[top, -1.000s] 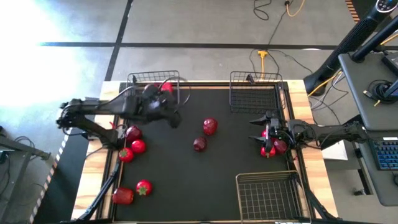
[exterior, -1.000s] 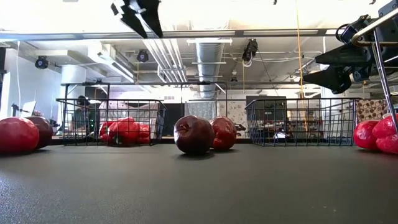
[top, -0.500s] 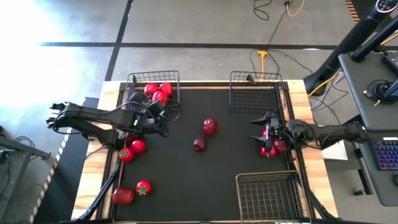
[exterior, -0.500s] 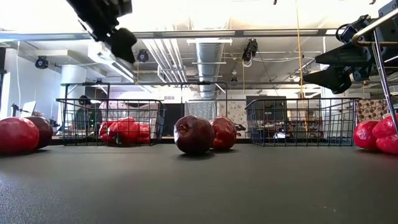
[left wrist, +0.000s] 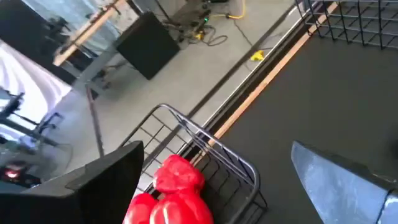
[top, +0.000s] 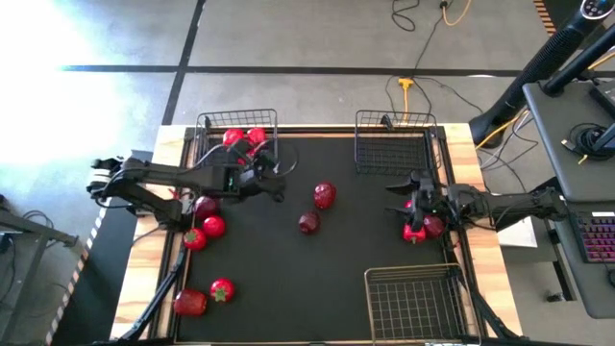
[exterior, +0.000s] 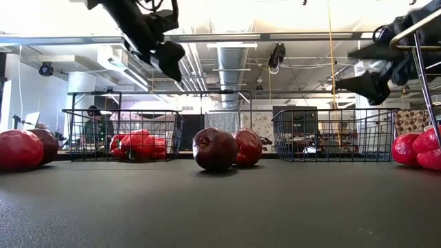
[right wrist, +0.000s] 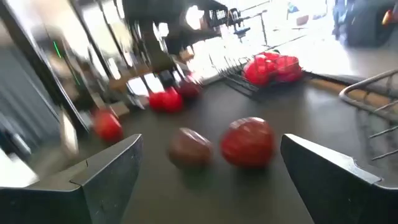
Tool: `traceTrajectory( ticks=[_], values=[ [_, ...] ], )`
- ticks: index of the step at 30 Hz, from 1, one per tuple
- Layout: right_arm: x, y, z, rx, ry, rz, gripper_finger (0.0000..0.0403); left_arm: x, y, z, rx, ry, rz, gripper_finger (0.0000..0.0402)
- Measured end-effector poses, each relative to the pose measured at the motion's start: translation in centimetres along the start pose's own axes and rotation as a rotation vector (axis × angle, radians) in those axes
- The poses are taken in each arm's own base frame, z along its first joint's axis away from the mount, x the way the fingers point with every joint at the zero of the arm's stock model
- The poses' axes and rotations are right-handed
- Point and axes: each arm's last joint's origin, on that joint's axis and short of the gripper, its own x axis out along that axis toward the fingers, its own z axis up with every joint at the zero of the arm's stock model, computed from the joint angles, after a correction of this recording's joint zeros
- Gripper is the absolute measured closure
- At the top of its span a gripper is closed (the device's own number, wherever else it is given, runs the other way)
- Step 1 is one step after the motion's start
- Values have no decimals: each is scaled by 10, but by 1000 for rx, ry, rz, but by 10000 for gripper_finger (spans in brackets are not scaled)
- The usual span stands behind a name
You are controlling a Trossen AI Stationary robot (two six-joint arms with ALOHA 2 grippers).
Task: Sort produce into baskets
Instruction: Put the bell pepper into the left black wire basket
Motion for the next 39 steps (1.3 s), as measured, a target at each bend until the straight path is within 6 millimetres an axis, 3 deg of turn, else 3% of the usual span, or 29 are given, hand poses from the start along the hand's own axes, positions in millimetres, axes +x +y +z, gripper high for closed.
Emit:
traceTrajectory(
  ticks=[3,7,13,17,21,25,29,32,35,39],
  values=[
    [-1,4,9,126,-88,51,30,5,4,0,-8,15,-52,11],
    [-4,13,26,102,-236,227,30,5,1,-6,-4,-11,-156,11],
    [-11,26,51,-27,-524,368,30,0,3,-36,-81,-139,-406,11],
    [-4,30,51,-62,-532,406,30,-7,7,-59,-162,-263,-545,11],
    [25,34,45,-48,-358,323,30,-12,8,-79,-201,-401,-722,11],
    [57,42,51,39,-185,237,30,-14,7,-91,-217,-452,-774,11],
    [86,52,62,125,171,36,30,-17,2,-100,-195,-441,-799,11],
    [91,56,75,208,483,-242,30,-19,-3,-103,-178,-437,-821,11],
    [82,59,82,351,785,-559,30,-20,-7,-106,-159,-424,-834,11],
    [77,73,100,419,988,-795,30,-19,-13,-109,-148,-410,-840,11]
  ],
)
